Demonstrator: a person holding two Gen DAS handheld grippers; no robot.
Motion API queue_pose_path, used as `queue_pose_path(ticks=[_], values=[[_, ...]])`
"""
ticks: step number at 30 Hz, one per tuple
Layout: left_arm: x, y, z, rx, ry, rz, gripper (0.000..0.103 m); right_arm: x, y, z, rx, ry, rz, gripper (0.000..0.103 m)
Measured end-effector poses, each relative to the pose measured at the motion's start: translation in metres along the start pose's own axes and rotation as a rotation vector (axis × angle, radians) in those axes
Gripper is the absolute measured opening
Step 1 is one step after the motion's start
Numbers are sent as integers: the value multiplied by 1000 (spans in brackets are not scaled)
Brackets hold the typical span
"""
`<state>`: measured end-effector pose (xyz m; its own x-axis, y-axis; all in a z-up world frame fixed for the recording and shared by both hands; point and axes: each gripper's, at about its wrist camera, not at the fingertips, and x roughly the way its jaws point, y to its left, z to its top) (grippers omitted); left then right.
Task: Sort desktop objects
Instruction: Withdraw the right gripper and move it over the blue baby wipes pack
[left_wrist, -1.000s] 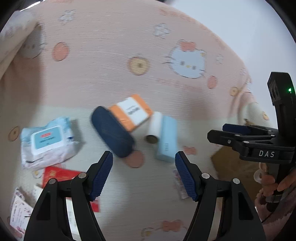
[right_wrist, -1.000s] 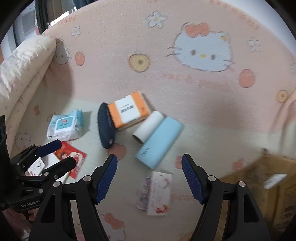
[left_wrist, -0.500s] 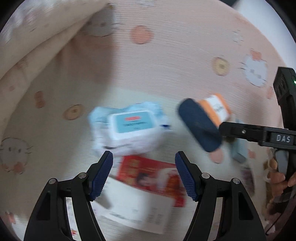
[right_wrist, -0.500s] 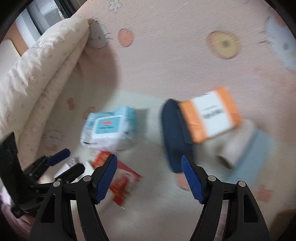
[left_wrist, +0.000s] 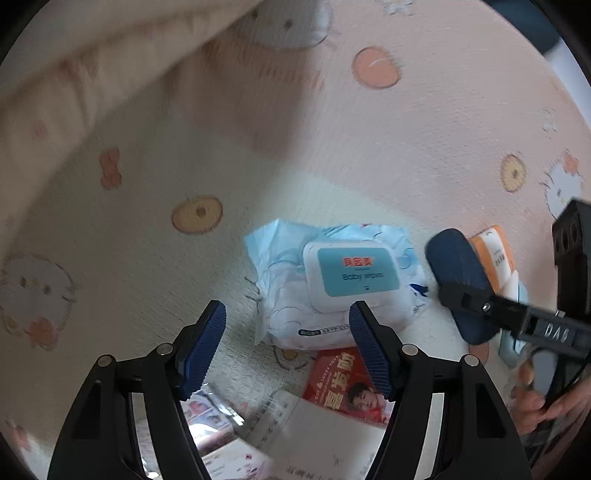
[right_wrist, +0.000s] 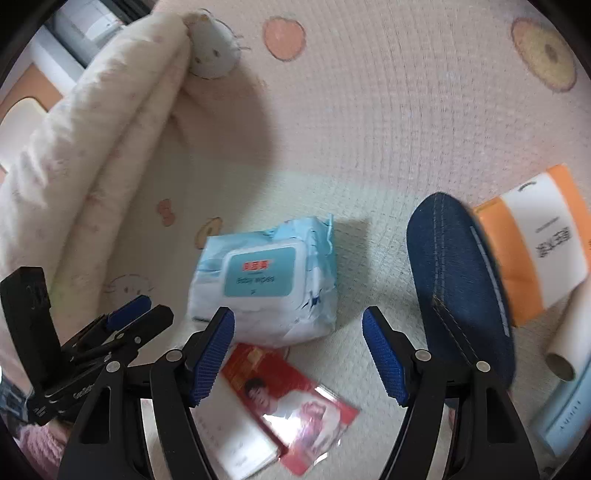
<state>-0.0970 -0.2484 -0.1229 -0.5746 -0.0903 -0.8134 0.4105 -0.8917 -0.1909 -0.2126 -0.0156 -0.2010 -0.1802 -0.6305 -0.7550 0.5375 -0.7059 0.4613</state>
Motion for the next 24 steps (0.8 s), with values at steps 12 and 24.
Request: queue_pose_path(ticks=[12, 24], values=[[21, 12, -2, -188, 38, -72, 36, 38, -13, -9, 140, -17, 58, 38], [20, 1, -5, -178, 10, -38, 15, 42, 0, -8, -12, -30, -12, 19]])
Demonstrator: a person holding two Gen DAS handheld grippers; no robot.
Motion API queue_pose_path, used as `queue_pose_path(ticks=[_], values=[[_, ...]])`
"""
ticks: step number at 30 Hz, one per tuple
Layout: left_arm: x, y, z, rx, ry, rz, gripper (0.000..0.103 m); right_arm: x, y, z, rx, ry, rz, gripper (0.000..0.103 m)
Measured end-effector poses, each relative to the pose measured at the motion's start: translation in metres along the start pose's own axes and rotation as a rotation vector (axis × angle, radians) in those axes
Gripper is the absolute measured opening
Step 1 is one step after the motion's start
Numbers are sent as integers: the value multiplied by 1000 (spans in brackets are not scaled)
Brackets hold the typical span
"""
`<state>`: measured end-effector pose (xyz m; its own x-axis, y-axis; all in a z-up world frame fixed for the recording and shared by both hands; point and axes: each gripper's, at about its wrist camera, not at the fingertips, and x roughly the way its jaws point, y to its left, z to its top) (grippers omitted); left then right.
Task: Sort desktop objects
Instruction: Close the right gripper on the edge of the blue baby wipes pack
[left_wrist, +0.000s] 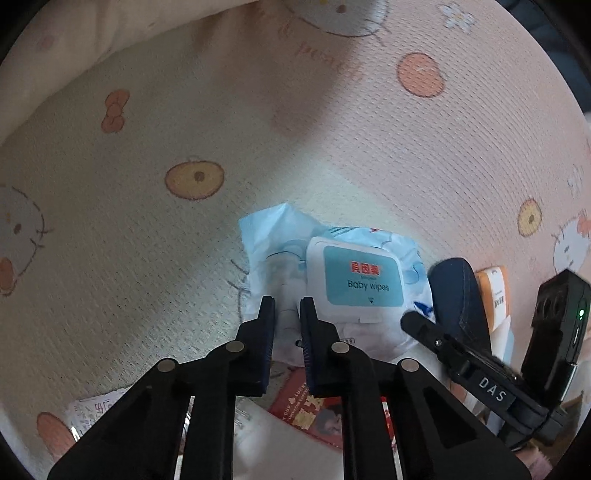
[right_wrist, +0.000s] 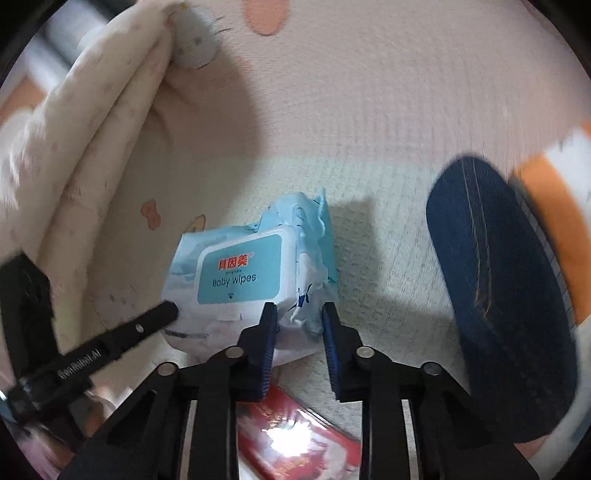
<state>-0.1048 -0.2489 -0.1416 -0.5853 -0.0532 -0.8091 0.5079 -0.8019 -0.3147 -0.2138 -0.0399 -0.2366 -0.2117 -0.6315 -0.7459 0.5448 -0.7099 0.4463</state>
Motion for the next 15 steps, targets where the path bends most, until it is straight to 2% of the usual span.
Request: queue_pose_path(ticks=[3, 9, 10, 11, 12, 13, 15], values=[[-5, -6, -2, 33, -5, -14, 14, -6, -2, 2, -1, -10, -13, 18], [-17, -14, -6, 15, 0, -67, 14, -23, -6, 1, 28, -19, -1, 17], [-20, -17, -8, 19, -3, -89, 12, -27, -5, -1, 23, -15, -3, 17], [-22, -20, -9, 25, 3, -143, 1, -31, -4, -3, 20, -13, -2, 17], [-25, -27, -13, 25, 37, -252, 0, -36, -4, -8, 20, -5, 6, 17], [-27, -38, -18, 29, 62, -312, 0, -39, -2, -12, 16, 8, 26, 17], [-36, -68, -28, 133, 48, -300, 0, -38, 12, -26, -25, 37, 53, 17]])
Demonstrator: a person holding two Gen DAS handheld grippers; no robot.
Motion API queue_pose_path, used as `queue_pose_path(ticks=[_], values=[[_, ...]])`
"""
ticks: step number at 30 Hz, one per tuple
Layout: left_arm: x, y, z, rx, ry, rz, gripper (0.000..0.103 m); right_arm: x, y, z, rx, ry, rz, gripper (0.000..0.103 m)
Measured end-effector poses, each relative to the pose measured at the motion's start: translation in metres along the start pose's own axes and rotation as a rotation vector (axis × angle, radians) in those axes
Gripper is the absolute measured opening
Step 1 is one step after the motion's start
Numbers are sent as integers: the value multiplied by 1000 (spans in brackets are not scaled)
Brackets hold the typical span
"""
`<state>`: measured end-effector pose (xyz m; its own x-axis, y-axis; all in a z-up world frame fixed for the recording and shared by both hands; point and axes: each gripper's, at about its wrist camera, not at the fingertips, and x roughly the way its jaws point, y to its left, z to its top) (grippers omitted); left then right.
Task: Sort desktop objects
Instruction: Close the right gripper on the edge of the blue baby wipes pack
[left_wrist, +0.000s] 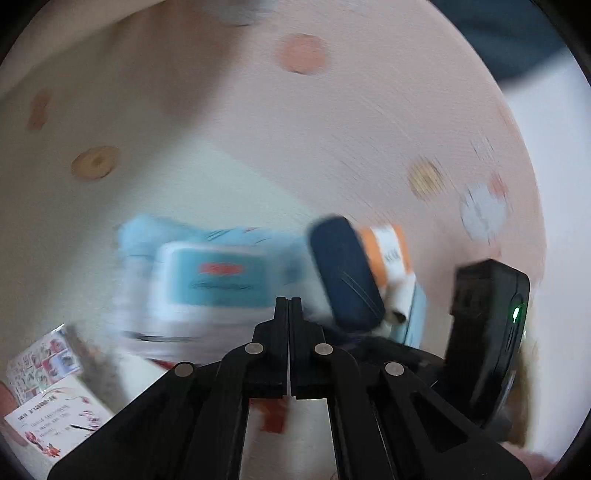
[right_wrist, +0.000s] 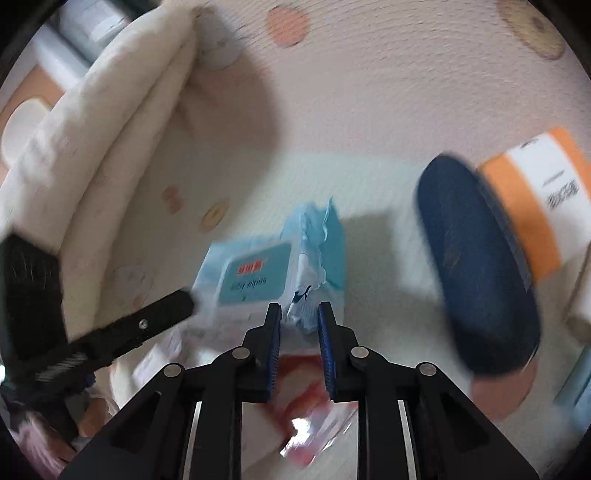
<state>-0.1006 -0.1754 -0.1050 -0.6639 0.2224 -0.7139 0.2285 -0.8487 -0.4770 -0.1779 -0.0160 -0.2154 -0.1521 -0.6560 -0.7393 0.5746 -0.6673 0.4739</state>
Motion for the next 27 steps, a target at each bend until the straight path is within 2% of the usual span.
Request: queue_pose_path(ticks=[2, 4, 5, 8, 11, 13, 14, 15, 16, 17, 18, 19, 20, 23, 27], values=[[-2, -33, -8, 166, -47, 85, 0, 4, 20, -16, -95, 41, -45, 16], [-4, -44, -13, 248, -71, 163, 0, 9, 27, -31, -124, 82, -72, 16], [-5, -44, -14, 257, -72, 183, 0, 10, 22, -35, -83, 90, -55, 16], [-8, -31, -15, 196, -75, 217, 0, 2, 4, -39, 52, 72, -25, 17], [-10, -13, -17, 136, -71, 242, 1, -7, 8, -38, 7, 60, -89, 17], [-12, -7, -19, 127, -68, 248, 2, -13, 11, -37, -7, 36, -95, 17], [-12, -6, -20, 120, -66, 251, 4, -17, 14, -36, -9, 17, -90, 18], [-12, -3, -19, 110, -64, 242, 13, -21, 15, -34, -14, -1, -98, 19], [-13, -3, -19, 102, -68, 234, 20, -24, 17, -31, -22, -8, -120, 25], [-15, -3, -20, 95, -77, 230, 37, -27, 16, -29, -30, -11, -139, 37], [-16, -2, -20, 88, -86, 228, 49, -29, 16, -27, -36, -15, -162, 44], [-17, 0, -18, 86, -96, 231, 51, -29, 15, -25, -34, -21, -175, 55], [-18, 0, -17, 87, -105, 239, 51, -32, 11, -24, -22, -37, -184, 61], [-15, 5, -14, 105, -103, 281, 53, -44, -2, -24, 12, -49, -171, 63], [-6, 18, -10, 92, -75, 309, 54, -34, -8, -25, 34, -22, -167, 65]])
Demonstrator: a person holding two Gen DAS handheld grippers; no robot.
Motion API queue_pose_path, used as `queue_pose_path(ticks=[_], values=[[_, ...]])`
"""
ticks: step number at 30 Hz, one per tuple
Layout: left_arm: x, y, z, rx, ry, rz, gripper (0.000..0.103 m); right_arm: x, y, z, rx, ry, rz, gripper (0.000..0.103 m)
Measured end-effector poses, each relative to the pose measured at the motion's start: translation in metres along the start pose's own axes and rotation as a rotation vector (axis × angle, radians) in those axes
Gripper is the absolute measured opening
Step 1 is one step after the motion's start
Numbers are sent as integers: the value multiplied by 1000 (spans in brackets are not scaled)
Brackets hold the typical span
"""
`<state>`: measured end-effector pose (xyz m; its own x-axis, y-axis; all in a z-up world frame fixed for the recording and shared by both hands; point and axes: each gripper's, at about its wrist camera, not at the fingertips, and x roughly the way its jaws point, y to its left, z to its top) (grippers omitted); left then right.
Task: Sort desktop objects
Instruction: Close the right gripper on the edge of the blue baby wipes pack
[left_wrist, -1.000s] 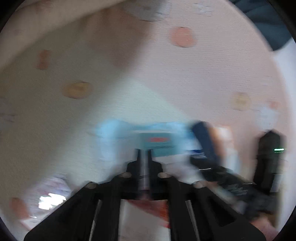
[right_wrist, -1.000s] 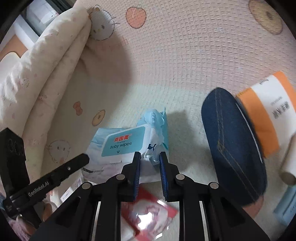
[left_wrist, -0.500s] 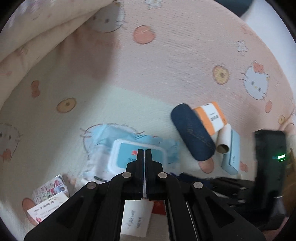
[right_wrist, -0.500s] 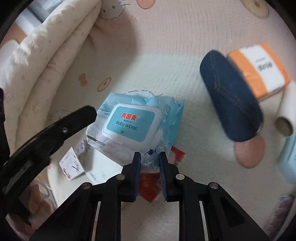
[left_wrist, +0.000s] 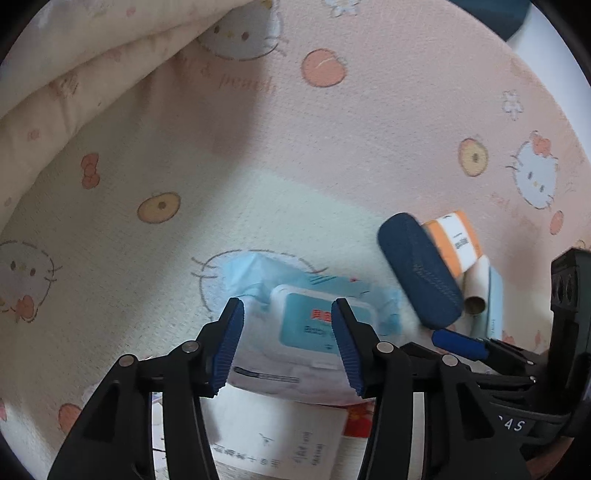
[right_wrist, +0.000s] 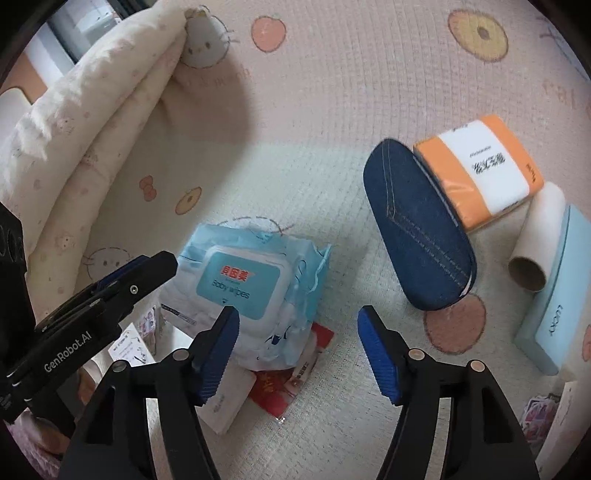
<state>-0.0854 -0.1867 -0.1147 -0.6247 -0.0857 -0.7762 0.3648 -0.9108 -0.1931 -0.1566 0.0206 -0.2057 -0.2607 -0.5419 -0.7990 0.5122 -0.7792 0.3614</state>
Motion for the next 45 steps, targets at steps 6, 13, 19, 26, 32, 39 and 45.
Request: queue_pose_path(ticks=[6, 13, 19, 26, 32, 39, 45], values=[[19, 21, 0, -39, 41, 55, 54, 25, 2, -5, 16, 38, 1, 65], [38, 46, -4, -140, 92, 57, 54, 43, -3, -5, 65, 69, 17, 66], [40, 58, -7, -232, 119, -14, 54, 50, 0, 1, 63, 63, 31, 66], [50, 63, -3, -283, 138, -80, 54, 63, 5, 4, 100, 84, 116, 64], [60, 61, 5, -333, 196, -131, 52, 67, -2, 6, 136, 60, 145, 64], [47, 53, -2, -308, 168, -119, 40, 54, -6, 12, 123, 29, 119, 41], [42, 40, -10, -289, 187, -143, 33, 39, -16, 11, 104, 28, 83, 36]])
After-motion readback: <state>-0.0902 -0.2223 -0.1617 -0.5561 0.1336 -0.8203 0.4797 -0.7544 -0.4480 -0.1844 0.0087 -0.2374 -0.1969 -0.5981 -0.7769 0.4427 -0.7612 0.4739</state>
